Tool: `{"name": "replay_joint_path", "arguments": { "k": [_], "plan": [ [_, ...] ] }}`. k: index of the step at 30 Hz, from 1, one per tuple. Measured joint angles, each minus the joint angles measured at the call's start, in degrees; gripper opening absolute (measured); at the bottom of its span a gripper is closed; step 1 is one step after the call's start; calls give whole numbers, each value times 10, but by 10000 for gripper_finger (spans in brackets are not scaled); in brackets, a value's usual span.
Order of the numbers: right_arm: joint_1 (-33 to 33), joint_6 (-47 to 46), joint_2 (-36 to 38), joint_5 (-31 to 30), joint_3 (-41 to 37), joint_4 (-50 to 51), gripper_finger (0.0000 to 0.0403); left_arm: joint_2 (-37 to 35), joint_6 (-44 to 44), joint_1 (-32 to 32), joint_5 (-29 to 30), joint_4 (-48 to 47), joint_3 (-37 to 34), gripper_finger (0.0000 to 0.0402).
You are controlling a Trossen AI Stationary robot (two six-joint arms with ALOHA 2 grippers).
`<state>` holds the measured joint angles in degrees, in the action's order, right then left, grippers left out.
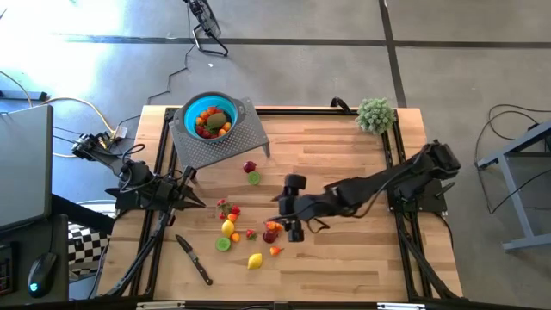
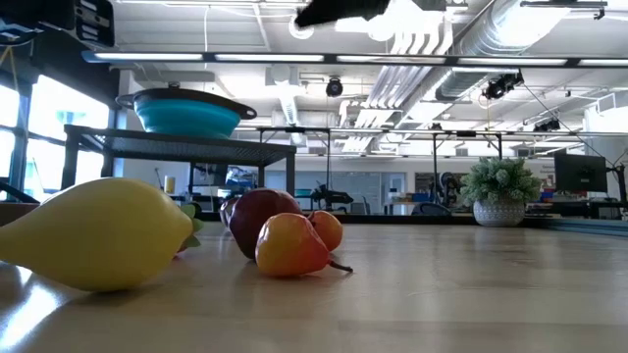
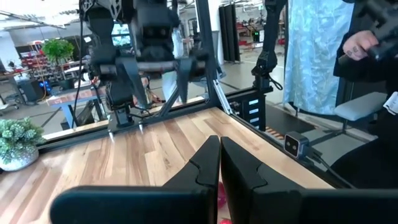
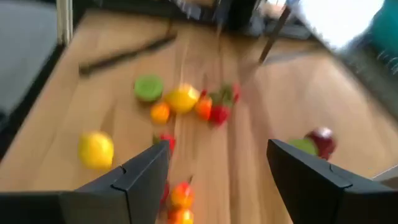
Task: Pick & Place Fruit
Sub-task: Put the orange pear into the blue strainer bowl on the shelf
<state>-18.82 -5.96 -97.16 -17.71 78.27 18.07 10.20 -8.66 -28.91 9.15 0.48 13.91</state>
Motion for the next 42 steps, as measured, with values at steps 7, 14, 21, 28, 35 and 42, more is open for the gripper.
{"name": "replay_joint_path", "arguments": {
  "k": [7, 14, 21, 28, 35, 42],
  "plan": [
    [2, -13, -70, 34, 11, 23, 263, 0, 0, 0, 1, -2, 0, 10],
    [6, -52, -122, 77, 11, 69, 292, 0, 1, 0, 7, -2, 0, 10],
    [6, -46, -167, 91, 11, 69, 300, 0, 1, 0, 7, -2, 0, 10],
    [7, -43, -191, 87, 11, 62, 288, 0, 1, 0, 8, -2, 0, 10],
    [19, -46, -195, 104, 5, 57, 287, 0, 0, 0, 8, -6, 0, 10],
    [24, -43, -196, 109, -12, 37, 287, 0, 0, 0, 8, -6, 0, 10]
  ]
}}
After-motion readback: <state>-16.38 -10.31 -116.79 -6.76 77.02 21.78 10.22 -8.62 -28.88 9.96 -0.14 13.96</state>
